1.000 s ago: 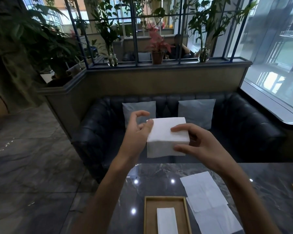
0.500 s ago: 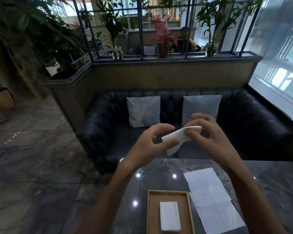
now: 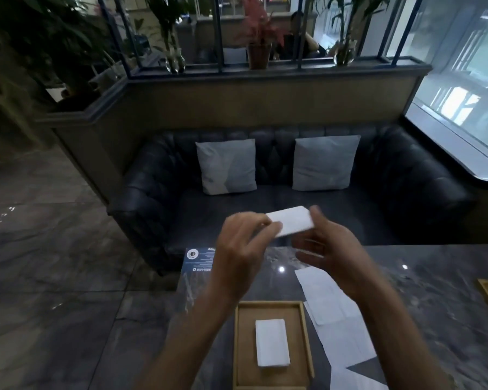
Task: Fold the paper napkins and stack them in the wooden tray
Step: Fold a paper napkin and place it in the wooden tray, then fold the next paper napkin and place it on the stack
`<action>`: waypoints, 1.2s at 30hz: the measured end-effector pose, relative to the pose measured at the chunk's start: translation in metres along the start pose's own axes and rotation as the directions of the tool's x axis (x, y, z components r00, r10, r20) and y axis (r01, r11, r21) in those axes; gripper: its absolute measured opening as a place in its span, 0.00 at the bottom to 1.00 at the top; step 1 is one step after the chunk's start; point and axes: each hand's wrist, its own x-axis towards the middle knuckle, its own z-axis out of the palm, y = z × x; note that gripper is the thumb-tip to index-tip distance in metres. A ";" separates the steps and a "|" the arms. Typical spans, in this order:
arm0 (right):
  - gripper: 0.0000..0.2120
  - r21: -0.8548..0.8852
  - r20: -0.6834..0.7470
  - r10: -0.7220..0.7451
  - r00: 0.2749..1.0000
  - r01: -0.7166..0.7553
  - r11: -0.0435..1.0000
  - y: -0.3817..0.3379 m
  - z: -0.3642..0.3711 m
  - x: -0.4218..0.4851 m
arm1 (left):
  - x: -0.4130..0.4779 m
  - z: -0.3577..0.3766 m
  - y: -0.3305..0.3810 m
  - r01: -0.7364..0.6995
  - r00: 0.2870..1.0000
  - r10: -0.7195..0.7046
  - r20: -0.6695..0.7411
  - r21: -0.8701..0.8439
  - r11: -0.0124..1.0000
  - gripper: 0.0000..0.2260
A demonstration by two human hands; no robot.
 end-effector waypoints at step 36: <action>0.10 -0.636 -0.379 0.258 0.889 -0.452 0.625 0.392 -0.035 0.078 | -0.295 0.161 0.027 0.819 -0.368 -0.702 0.610 0.570 0.066 0.02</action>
